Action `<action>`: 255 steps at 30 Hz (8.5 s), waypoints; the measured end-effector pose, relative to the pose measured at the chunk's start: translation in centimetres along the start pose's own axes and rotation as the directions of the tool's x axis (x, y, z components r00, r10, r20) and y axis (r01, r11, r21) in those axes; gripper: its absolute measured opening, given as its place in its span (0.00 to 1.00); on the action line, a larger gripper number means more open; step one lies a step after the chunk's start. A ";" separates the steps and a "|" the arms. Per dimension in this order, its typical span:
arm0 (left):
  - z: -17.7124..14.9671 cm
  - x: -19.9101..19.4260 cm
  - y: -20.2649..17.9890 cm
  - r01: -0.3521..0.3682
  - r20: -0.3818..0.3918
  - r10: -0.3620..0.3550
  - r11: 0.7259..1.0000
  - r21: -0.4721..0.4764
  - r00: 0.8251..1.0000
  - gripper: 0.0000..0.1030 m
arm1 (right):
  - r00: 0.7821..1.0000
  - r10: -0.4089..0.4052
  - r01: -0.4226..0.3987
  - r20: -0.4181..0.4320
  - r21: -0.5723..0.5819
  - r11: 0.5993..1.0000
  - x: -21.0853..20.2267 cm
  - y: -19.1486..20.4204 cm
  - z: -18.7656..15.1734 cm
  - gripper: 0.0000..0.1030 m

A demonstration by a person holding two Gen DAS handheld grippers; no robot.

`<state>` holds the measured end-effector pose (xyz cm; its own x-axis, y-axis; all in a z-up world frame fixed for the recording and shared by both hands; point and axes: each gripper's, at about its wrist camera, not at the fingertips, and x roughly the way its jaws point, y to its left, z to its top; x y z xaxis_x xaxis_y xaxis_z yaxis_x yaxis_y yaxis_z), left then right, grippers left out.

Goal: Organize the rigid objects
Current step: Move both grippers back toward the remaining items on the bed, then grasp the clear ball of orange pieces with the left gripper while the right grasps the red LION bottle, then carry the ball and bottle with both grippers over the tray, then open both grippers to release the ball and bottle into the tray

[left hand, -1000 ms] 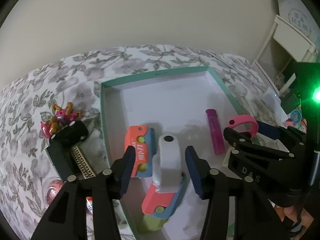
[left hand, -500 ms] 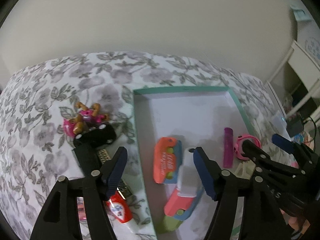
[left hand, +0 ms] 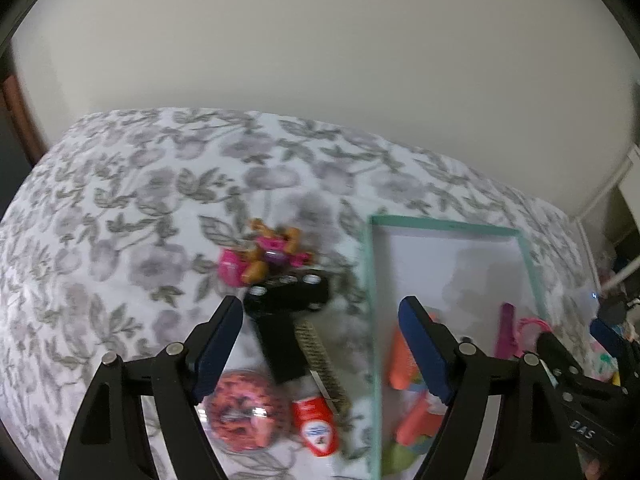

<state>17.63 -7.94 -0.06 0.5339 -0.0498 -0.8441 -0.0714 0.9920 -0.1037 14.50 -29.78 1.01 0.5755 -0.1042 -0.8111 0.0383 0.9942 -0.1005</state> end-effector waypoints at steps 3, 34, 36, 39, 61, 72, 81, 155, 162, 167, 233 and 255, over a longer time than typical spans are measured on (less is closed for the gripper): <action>0.2 0.1 0.8 -0.023 0.000 0.023 1.000 -0.011 1.000 0.88 | 1.000 0.005 -0.005 0.001 -0.001 1.000 0.0 0.2 0.0 1.00; 0.9 -1.4 2.2 -0.013 0.020 0.013 1.000 0.001 1.000 0.98 | 0.998 0.037 -0.035 0.049 -0.051 0.998 -3.0 3.0 1.2 1.00; 1.0 -1.7 2.8 -0.014 0.025 0.014 1.000 -0.009 1.000 0.98 | 0.996 0.076 -0.073 0.052 -0.047 0.996 -3.3 3.7 1.3 1.00; 1.1 -1.8 4.0 -0.013 -0.001 0.013 1.000 -0.016 1.000 0.98 | 0.989 0.140 -0.138 0.041 -0.044 0.989 -3.3 4.9 1.2 1.00; -3.9 4.0 7.2 -0.041 -0.312 0.020 0.997 -0.060 0.950 0.98 | 0.975 0.189 -0.208 -0.120 -0.178 0.962 -0.8 12.0 -1.3 1.00; -5.0 5.8 6.6 -0.064 -0.346 0.050 0.998 -0.029 0.937 0.98 | 0.974 0.177 -0.198 -0.139 -0.158 0.967 -0.2 11.3 -1.3 1.00; -5.1 5.4 9.2 -0.070 -0.347 0.046 0.996 -0.055 0.937 0.98 | 0.972 0.194 -0.212 -0.131 -0.141 0.967 -0.6 11.2 -1.2 1.00; -6.8 5.6 8.1 -0.113 -0.406 0.100 0.994 -0.008 0.908 0.71 | 0.916 0.258 -0.361 -0.307 -0.348 0.866 3.2 20.2 -6.7 0.29; -6.3 5.0 9.5 -0.064 -0.386 0.014 0.991 -0.116 0.922 0.70 | 0.908 0.276 -0.375 -0.315 -0.316 0.871 3.2 19.8 -6.2 0.28; -5.5 4.0 10.4 -0.036 -0.358 -0.032 0.983 -0.181 0.933 0.70 | 0.900 0.312 -0.400 -0.304 -0.293 0.869 2.6 19.3 -5.6 0.28; -6.6 3.7 -11.0 0.248 -0.225 -0.190 0.931 0.267 0.956 0.70 | 0.965 0.214 -0.195 -0.153 0.128 0.972 0.7 -1.4 -0.6 0.27; -4.2 0.1 -10.2 0.256 -0.210 -0.206 0.934 0.248 0.956 0.71 | 0.977 0.189 -0.174 -0.102 0.139 0.975 -1.1 -2.1 0.2 0.27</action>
<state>14.89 -18.52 -1.31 0.3484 -0.2762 -0.8957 0.2785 0.9430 -0.1825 14.01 -31.74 2.23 0.4861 0.0838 -0.8699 0.0501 0.9911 0.1234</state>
